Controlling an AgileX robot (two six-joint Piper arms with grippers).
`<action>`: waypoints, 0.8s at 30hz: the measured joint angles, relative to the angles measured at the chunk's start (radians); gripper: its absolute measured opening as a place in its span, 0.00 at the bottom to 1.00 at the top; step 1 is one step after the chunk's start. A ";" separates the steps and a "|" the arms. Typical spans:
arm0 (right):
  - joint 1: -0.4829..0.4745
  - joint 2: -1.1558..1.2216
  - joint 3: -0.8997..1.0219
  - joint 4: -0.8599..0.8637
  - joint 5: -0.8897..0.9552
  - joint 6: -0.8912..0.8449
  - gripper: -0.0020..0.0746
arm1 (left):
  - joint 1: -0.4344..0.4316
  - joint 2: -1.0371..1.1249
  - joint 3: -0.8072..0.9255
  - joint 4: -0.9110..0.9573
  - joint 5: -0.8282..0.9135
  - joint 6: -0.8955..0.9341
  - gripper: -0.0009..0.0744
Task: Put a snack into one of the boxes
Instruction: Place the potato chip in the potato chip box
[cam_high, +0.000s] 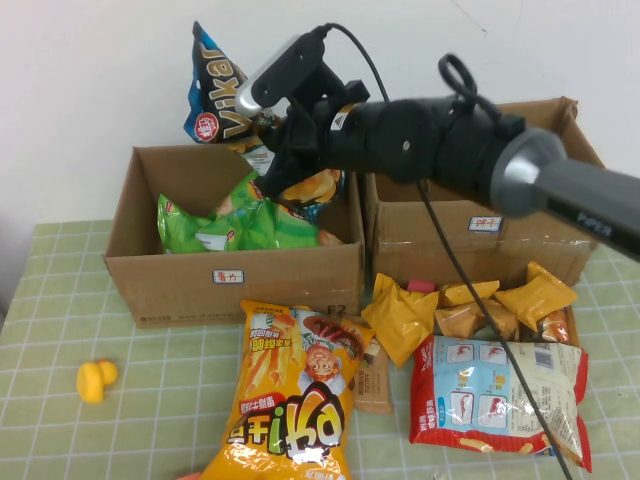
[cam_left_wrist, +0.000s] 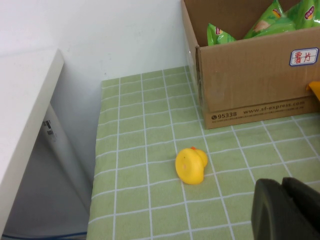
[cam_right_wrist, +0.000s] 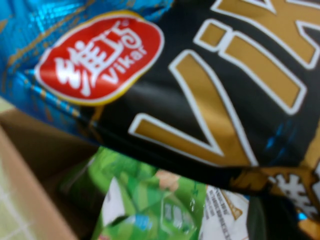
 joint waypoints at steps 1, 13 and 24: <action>0.000 0.010 0.000 0.011 -0.024 0.000 0.09 | 0.000 0.000 0.000 0.000 0.000 0.000 0.01; 0.000 0.094 0.000 0.070 -0.159 0.003 0.15 | 0.000 0.000 0.000 0.000 0.000 0.000 0.01; 0.000 0.087 0.000 0.119 -0.138 0.004 0.74 | 0.000 0.000 0.000 0.002 0.000 0.000 0.01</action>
